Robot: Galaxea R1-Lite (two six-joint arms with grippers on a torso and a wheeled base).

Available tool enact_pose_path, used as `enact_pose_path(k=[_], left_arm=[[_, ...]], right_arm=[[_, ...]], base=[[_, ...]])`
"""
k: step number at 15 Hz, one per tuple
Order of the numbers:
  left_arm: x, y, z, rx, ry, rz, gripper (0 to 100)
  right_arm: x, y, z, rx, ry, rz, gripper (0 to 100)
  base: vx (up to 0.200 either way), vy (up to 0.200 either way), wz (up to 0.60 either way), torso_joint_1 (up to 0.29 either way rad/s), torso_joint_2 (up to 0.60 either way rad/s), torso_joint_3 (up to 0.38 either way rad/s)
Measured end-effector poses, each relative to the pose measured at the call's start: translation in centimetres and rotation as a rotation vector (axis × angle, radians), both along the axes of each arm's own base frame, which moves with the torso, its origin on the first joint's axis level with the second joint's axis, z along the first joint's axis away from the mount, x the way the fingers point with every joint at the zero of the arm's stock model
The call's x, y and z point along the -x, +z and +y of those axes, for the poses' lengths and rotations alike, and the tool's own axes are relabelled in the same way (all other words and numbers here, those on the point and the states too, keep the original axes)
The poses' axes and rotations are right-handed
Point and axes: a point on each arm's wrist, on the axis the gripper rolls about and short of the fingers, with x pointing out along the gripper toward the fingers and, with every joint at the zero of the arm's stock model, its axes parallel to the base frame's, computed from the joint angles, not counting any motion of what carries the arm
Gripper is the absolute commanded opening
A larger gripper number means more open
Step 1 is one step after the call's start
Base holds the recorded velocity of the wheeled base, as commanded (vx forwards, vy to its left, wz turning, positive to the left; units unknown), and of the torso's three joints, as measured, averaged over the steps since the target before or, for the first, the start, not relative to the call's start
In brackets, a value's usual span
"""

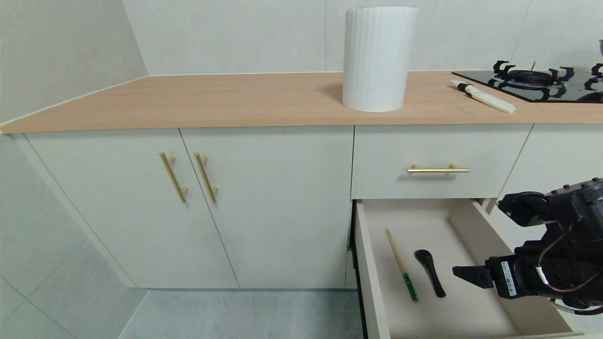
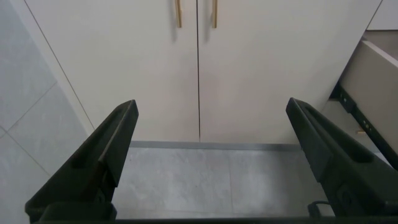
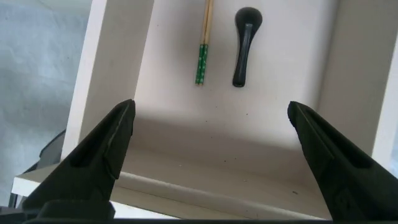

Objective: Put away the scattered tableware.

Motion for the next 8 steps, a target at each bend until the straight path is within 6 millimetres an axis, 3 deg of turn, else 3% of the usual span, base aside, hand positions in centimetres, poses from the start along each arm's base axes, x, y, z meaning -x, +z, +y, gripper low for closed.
enact_pose_path(k=[5, 8], left_arm=[[0.0, 0.0, 0.0, 0.0, 0.0, 0.0, 100], [0.0, 0.0, 0.0, 0.0, 0.0, 0.0, 100]], right_arm=[[0.27, -0.22, 0.21, 0.017, 0.026, 0.003, 100], [0.36, -0.4, 0.37, 0.021, 0.036, 0.012, 100]], base=[[-0.2, 0.0, 0.0, 0.0, 0.0, 0.001], [0.0, 0.0, 0.0, 0.0, 0.0, 0.0]])
